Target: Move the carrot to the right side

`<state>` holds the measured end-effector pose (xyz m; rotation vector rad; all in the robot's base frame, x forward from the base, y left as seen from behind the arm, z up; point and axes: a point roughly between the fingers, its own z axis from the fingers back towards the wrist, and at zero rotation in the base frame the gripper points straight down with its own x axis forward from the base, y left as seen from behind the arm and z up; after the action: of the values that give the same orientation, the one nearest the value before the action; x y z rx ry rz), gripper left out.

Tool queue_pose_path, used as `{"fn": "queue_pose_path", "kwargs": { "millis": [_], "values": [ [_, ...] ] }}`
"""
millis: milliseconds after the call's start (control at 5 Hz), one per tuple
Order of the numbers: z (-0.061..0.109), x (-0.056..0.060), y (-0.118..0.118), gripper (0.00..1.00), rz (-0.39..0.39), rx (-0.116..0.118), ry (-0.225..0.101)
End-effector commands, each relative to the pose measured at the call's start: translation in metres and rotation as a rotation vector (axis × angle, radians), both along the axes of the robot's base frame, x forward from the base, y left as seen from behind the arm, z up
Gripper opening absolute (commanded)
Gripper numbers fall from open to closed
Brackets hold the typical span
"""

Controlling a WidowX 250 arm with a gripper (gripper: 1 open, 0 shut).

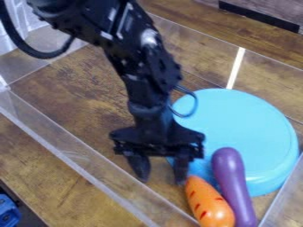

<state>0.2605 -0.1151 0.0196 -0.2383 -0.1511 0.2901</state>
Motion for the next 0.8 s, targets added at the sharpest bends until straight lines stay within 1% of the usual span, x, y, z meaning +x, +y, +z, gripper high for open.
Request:
{"fn": "queue_pose_path", "kwargs": {
  "millis": [0, 200, 400, 600],
  "values": [
    [-0.004, -0.007, -0.015, 0.0, -0.01, 0.012, -0.014],
    [-0.005, -0.008, -0.013, 0.0, 0.01, 0.021, -0.017],
    [-0.007, -0.013, -0.026, 0.0, 0.026, 0.03, -0.015],
    [-0.007, -0.015, -0.039, 1.0, 0.04, 0.038, -0.015]
  ]
}}
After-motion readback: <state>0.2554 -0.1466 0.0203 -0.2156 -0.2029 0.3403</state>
